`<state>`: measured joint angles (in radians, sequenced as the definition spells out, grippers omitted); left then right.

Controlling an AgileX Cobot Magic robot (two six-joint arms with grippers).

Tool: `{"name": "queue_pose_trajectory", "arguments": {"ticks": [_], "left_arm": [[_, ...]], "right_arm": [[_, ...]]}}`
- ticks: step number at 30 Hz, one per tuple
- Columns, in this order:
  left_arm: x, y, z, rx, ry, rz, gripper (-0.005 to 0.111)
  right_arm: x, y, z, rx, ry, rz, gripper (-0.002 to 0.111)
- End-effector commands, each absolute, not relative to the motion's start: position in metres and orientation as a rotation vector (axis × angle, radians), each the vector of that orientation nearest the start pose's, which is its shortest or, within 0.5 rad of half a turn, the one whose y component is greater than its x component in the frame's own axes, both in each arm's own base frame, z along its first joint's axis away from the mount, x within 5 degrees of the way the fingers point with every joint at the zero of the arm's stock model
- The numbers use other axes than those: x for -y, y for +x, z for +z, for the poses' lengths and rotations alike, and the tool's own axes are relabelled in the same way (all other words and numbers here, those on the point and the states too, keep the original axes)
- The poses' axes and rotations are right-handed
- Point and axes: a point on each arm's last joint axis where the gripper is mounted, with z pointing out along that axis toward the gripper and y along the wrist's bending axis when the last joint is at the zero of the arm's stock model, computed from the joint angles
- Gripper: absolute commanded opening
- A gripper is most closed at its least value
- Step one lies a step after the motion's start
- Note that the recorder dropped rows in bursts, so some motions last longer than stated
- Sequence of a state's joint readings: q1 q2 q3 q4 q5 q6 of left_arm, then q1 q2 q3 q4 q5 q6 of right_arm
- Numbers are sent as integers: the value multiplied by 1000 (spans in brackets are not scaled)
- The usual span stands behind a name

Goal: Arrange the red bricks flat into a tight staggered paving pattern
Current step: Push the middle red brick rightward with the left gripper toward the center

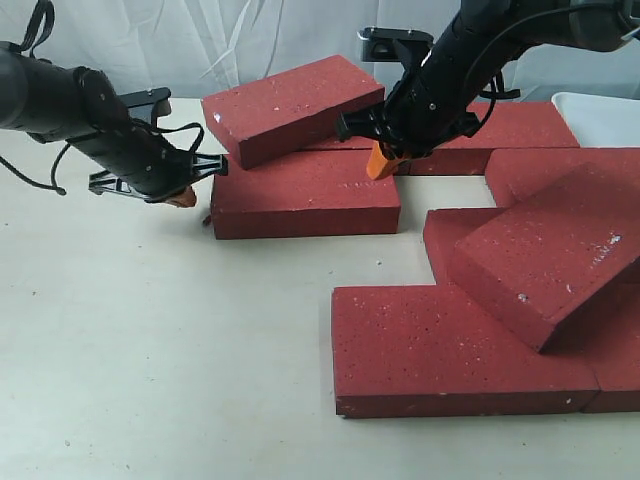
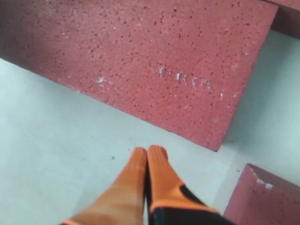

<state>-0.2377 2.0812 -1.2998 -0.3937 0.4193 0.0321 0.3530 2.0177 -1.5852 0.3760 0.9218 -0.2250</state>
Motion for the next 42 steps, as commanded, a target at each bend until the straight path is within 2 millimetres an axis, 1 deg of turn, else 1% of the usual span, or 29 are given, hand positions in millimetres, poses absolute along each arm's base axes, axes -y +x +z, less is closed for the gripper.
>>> {"name": "queue_pose_trajectory", "arguments": {"ticks": [1, 6, 13, 18, 22, 26, 29, 30, 33, 35, 36, 38, 40, 41, 42], "left_arm": [[126, 407, 127, -2657, -111, -462, 0], [138, 406, 128, -2628, -75, -469, 0], [151, 406, 131, -2582, -94, -506, 0], [152, 409, 132, -2541, -152, -522, 0], [154, 409, 124, -2560, -211, -550, 0], [168, 404, 114, -2580, -209, -570, 0], [179, 403, 116, -2559, -178, -574, 0], [186, 403, 120, -2545, -160, -584, 0], [192, 407, 127, -2520, -143, -600, 0], [192, 408, 128, -2518, -105, -582, 0], [191, 406, 128, -2530, -22, -542, 0], [182, 405, 129, -2585, 35, -518, 0], [170, 405, 138, -2610, 41, -517, 0], [166, 404, 144, -2619, 66, -505, 0], [163, 402, 149, -2626, 126, -469, 0]], "right_arm": [[-172, 394, 217, -2764, -561, 497, -1], [-172, 394, 216, -2764, -565, 495, -1], [-172, 394, 216, -2763, -568, 489, -1], [-172, 394, 216, -2761, -567, 488, -1], [-172, 395, 217, -2757, -565, 488, -1], [-172, 394, 217, -2760, -566, 488, -1], [-172, 394, 216, -2761, -567, 488, -1], [-172, 394, 216, -2765, -569, 489, -1], [-172, 394, 216, -2767, -570, 489, -1], [-171, 393, 216, -2773, -573, 490, -1], [-171, 392, 216, -2784, -578, 493, -1], [-171, 391, 216, -2789, -582, 491, -1], [-171, 391, 216, -2789, -581, 494, -1], [-171, 391, 216, -2795, -582, 497, -1], [-171, 390, 216, -2800, -585, 498, -1]]}}
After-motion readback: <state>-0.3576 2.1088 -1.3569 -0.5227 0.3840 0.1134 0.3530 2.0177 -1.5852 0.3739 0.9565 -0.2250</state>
